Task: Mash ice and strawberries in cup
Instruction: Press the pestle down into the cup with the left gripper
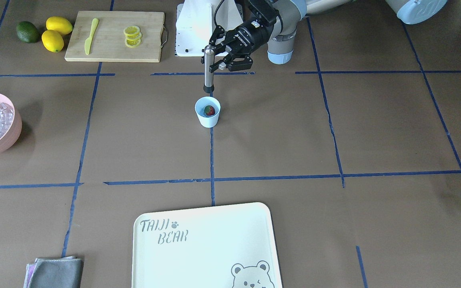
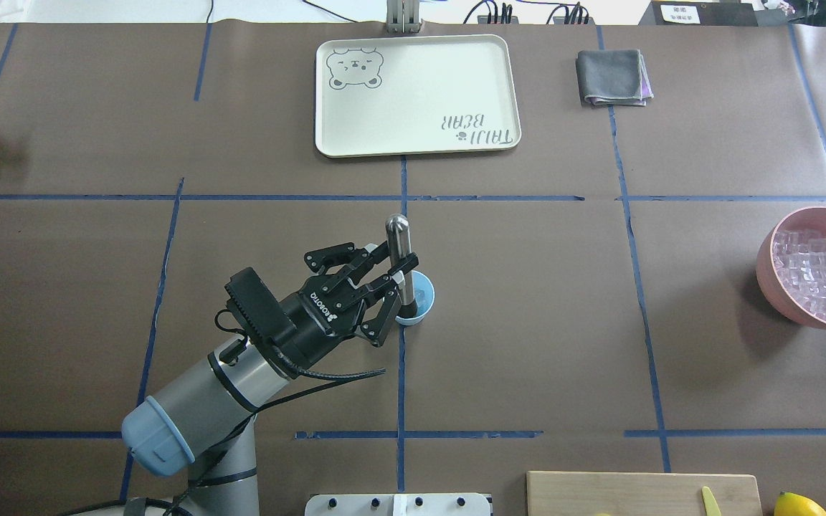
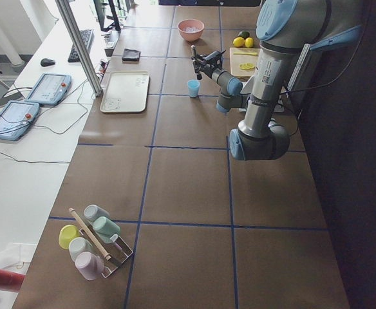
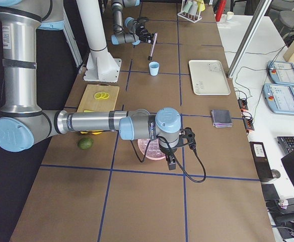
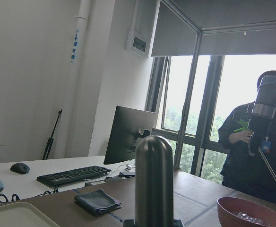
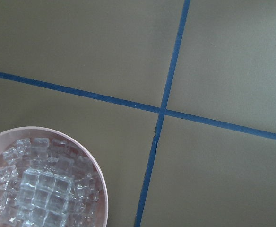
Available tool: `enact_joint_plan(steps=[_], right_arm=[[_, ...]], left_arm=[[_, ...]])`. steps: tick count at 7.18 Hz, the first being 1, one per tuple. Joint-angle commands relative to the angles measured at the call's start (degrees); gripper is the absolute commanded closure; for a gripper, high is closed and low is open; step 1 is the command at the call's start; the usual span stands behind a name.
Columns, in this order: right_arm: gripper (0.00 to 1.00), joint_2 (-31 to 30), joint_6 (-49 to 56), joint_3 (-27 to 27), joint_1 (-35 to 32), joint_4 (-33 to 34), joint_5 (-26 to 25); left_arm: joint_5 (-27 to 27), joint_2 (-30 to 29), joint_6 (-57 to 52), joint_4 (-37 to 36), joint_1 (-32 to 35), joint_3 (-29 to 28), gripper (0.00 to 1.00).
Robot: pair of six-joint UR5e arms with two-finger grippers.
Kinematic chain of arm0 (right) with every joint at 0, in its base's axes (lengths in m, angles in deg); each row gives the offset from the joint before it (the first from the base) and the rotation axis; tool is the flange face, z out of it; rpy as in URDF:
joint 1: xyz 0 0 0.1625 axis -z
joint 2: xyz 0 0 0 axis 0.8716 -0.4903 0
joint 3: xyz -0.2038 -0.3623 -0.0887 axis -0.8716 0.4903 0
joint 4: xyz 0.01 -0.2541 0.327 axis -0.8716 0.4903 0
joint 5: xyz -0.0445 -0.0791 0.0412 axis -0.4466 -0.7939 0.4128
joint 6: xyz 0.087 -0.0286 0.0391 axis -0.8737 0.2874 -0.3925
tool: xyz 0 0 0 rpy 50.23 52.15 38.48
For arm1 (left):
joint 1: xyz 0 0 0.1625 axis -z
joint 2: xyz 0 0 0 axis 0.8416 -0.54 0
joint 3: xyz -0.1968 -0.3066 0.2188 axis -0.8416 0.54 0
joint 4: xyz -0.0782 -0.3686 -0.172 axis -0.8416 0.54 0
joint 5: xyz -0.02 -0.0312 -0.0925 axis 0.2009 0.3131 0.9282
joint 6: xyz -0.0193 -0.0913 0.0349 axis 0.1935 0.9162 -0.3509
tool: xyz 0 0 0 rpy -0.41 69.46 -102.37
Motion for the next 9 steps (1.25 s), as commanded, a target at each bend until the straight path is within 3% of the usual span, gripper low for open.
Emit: enact_joint_plan(steps=[1,9], right_arm=[[0.01,0.0,0.0,0.3,0.1,0.0,0.0],[0.01,0.4,0.1,1.4,0.1,-0.1,0.0]], left_arm=[[0.3,-1.1,0.1,0.1,1.0,-1.8,1.0],[0.3,-2.9,2.5,0.7,2.0,-7.5,1.0]])
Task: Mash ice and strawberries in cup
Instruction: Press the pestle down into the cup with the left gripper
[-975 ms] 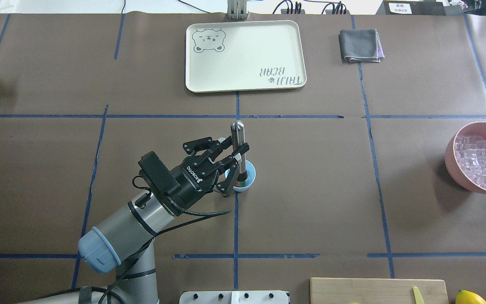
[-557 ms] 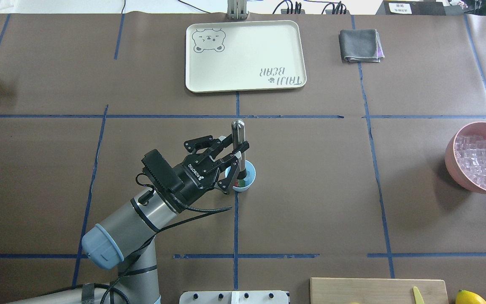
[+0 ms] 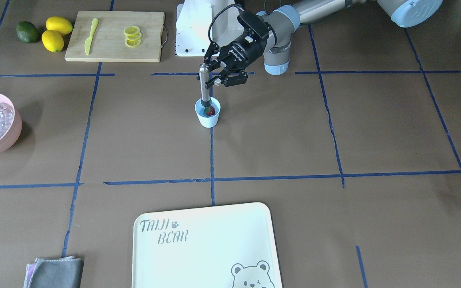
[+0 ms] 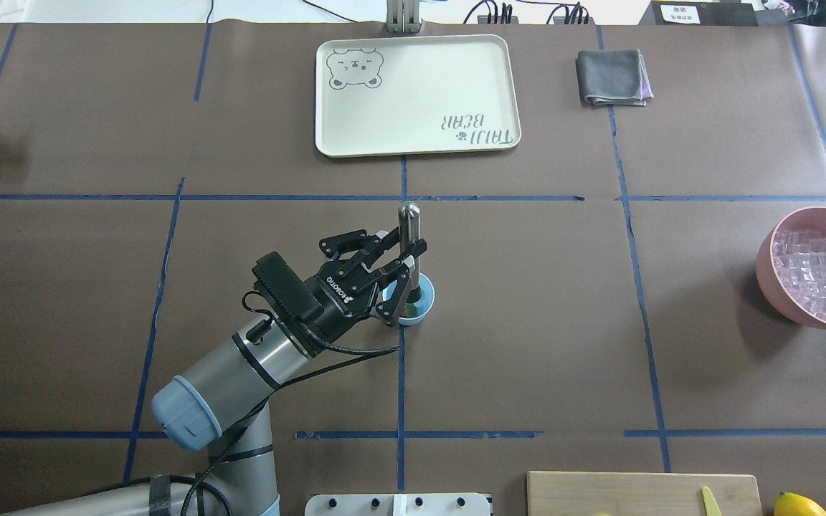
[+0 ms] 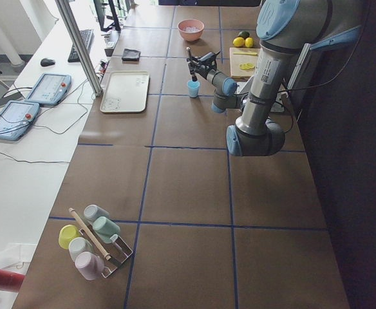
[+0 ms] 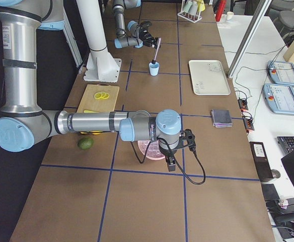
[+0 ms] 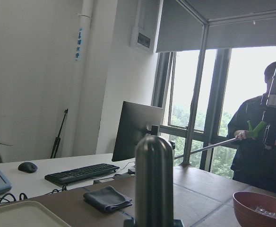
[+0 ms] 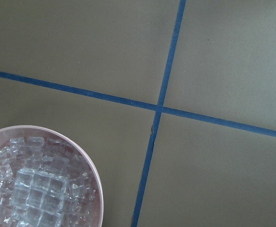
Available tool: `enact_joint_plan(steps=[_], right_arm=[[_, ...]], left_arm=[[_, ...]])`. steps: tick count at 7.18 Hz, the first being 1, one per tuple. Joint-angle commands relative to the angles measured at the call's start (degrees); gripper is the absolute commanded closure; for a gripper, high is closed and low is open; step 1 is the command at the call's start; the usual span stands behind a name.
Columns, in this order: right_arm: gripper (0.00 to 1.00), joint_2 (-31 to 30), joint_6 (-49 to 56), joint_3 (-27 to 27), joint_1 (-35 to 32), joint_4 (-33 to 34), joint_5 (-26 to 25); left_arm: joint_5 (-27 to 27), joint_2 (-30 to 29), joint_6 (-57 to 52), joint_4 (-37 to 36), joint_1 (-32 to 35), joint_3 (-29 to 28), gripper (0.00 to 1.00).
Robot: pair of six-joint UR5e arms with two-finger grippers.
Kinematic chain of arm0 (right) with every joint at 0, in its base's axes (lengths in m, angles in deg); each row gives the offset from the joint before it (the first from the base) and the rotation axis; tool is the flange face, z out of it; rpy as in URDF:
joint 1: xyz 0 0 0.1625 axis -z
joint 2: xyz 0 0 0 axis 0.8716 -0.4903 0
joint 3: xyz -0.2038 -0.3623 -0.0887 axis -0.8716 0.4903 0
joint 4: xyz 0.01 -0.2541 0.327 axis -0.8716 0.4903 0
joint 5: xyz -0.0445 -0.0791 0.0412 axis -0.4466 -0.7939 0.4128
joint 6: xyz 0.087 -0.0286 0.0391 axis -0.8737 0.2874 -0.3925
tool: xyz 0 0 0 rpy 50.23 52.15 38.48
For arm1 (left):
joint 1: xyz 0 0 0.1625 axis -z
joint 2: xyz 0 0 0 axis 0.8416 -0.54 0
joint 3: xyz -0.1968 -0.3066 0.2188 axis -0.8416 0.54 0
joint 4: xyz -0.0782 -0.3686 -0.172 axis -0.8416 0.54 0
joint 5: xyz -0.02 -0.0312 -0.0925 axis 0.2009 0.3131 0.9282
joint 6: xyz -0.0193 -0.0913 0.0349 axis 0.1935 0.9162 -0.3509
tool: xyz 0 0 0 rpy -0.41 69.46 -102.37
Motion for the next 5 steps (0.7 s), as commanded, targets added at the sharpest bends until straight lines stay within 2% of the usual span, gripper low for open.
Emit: enact_joint_plan(steps=[1,5], right_arm=[[0.01,0.1,0.1,0.2,-0.1,0.0,0.0],[0.01,0.1,0.2,0.5,0.0,0.0,0.0]], left_arm=[[0.0,-0.1,2.4,0.1,0.3,-1.8,1.0],[-0.1,-0.7,4.7,1.8,0.3,-4.9,1.0]])
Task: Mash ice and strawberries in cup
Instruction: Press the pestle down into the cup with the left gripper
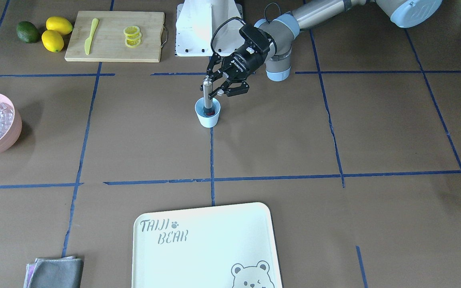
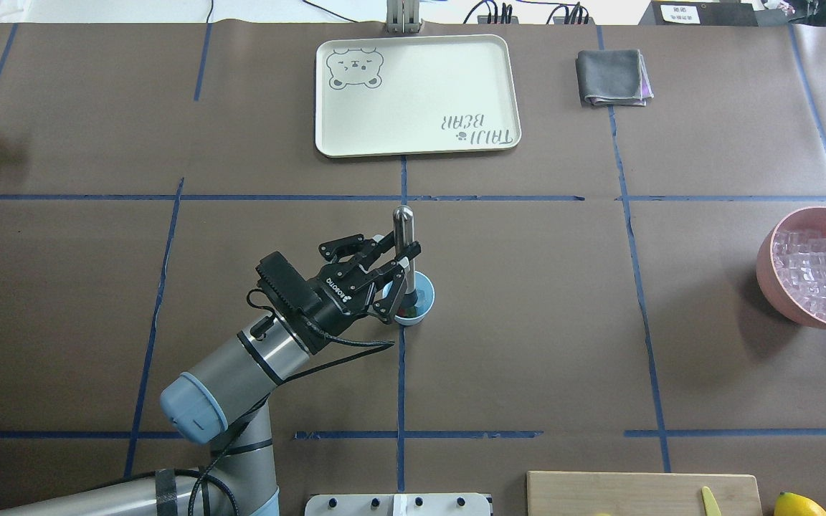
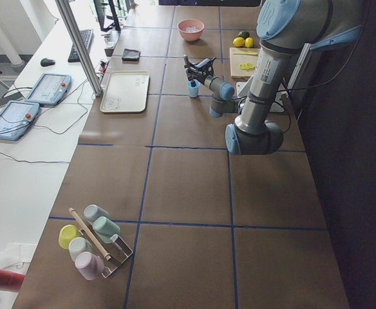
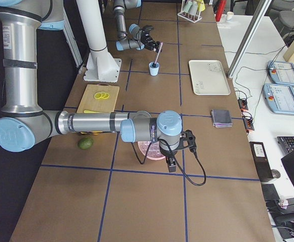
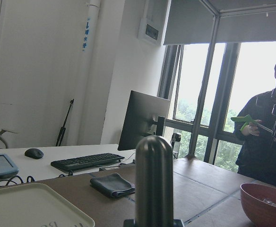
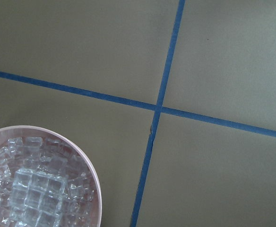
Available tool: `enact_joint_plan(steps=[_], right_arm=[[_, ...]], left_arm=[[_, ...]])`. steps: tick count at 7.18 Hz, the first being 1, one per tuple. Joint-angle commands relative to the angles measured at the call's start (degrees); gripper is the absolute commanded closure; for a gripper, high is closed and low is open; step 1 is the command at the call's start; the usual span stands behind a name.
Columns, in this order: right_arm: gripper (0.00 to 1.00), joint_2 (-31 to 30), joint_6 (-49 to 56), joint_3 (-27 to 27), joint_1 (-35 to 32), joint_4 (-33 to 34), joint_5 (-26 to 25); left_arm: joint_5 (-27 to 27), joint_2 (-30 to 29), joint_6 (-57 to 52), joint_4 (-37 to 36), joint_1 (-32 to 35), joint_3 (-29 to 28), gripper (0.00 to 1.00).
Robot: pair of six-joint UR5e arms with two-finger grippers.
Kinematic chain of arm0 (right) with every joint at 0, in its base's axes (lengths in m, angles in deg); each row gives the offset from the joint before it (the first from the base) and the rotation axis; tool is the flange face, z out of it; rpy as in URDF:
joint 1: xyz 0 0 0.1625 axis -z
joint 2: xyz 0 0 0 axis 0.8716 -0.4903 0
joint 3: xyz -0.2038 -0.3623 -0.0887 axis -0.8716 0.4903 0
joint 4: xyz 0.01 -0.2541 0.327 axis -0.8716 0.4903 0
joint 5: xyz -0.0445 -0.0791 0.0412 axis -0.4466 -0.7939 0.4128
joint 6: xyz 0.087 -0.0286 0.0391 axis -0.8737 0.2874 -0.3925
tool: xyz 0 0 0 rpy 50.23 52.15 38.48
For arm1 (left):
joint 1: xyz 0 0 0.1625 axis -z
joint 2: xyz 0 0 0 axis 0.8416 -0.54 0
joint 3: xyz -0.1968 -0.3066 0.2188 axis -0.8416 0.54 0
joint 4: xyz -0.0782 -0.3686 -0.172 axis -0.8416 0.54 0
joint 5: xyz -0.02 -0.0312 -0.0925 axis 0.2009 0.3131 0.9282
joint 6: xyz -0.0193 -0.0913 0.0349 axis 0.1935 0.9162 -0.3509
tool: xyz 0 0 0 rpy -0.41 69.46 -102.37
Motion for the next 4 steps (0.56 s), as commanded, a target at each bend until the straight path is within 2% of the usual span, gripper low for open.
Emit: enact_joint_plan(steps=[1,4], right_arm=[[0.01,0.0,0.1,0.2,-0.1,0.0,0.0],[0.01,0.0,0.2,0.2,0.0,0.0,0.0]], left_arm=[[0.0,-0.1,0.7,0.1,0.0,-0.8,1.0],[-0.1,0.0,0.8,0.1,0.0,-1.1,1.0]])
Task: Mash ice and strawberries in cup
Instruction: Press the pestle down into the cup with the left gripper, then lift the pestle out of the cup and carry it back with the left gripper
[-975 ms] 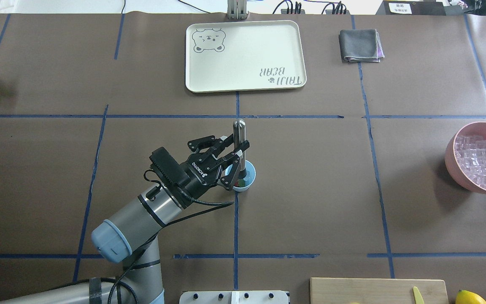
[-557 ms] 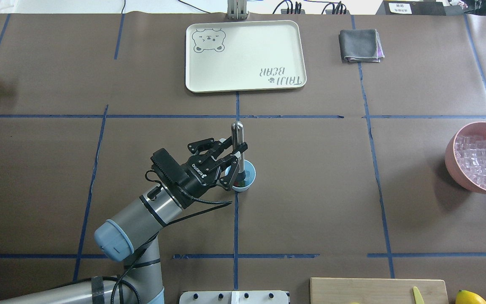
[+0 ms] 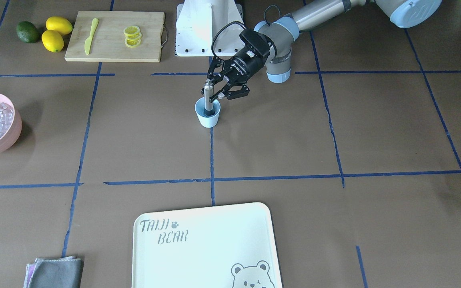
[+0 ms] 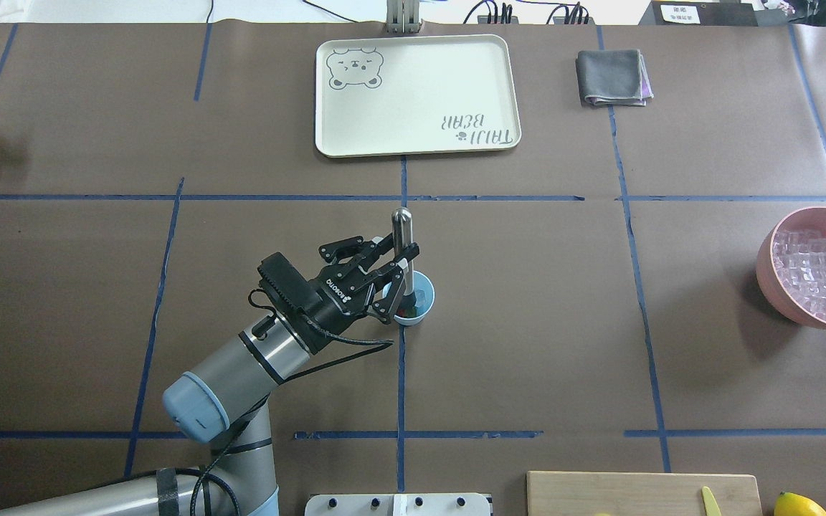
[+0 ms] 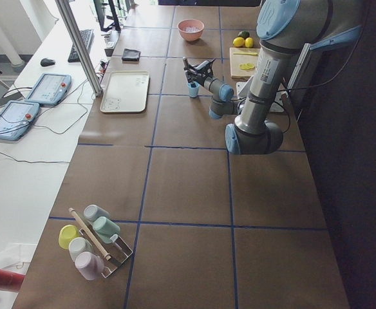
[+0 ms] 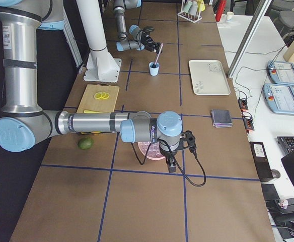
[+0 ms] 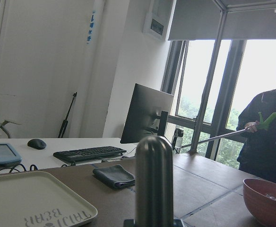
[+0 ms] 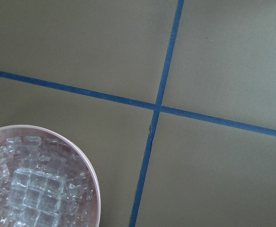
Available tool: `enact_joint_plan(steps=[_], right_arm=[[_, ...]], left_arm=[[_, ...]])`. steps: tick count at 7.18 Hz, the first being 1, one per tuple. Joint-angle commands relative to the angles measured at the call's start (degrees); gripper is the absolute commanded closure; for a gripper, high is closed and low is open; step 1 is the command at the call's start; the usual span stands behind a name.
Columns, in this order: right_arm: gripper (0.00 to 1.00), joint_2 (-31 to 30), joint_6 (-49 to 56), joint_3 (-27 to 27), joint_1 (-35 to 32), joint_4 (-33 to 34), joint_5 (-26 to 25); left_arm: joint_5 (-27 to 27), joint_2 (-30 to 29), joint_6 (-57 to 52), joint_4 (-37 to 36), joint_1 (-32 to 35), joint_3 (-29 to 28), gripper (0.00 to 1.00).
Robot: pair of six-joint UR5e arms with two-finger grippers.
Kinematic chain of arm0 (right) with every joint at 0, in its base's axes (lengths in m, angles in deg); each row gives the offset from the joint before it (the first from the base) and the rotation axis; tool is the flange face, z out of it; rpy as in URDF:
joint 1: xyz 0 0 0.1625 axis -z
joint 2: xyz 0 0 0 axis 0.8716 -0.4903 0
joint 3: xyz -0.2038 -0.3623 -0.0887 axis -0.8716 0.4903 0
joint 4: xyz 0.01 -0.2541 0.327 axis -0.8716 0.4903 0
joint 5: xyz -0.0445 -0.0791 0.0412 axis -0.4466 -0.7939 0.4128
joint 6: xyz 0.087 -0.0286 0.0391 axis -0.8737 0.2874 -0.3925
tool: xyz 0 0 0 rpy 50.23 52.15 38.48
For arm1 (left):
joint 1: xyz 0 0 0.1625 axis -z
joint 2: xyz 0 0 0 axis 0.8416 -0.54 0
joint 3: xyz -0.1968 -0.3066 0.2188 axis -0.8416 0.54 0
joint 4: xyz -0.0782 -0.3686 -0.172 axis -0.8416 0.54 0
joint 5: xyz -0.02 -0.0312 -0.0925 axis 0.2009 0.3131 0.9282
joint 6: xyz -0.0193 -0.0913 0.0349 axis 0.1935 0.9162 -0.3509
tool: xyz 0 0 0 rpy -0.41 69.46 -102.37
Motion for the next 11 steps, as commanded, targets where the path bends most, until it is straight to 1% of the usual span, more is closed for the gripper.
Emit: enact_joint_plan(steps=[1,5,7,9,10,11], right_arm=[[0.01,0.0,0.1,0.0,0.0,0.0,0.0],[0.01,0.0,0.2,0.1,0.0,0.0,0.0],[0.01,0.0,0.4,0.9,0.0,-0.2,0.0],[0.01,0.1,0.4,0.8,0.0,-0.3,0.0],[0.01,0.2,0.3,0.8,0.0,-0.2,0.0],[0.01,0.2,0.4,0.8,0.0,-0.2,0.0]], left_arm=[[0.0,0.1,0.0,0.0,0.0,-0.3,1.0],[-0.3,0.0,0.1,0.0,0.1,-0.2,1.0],[0.1,0.1,1.9,-0.2,2.6,1.7,1.0],[3.6,0.6,2.5,-2.0,6.3,5.4,1.0],[4.0,1.7,4.9,-2.5,7.5,6.2,1.0],[5.6,4.5,9.6,-2.5,8.4,7.2,1.0]])
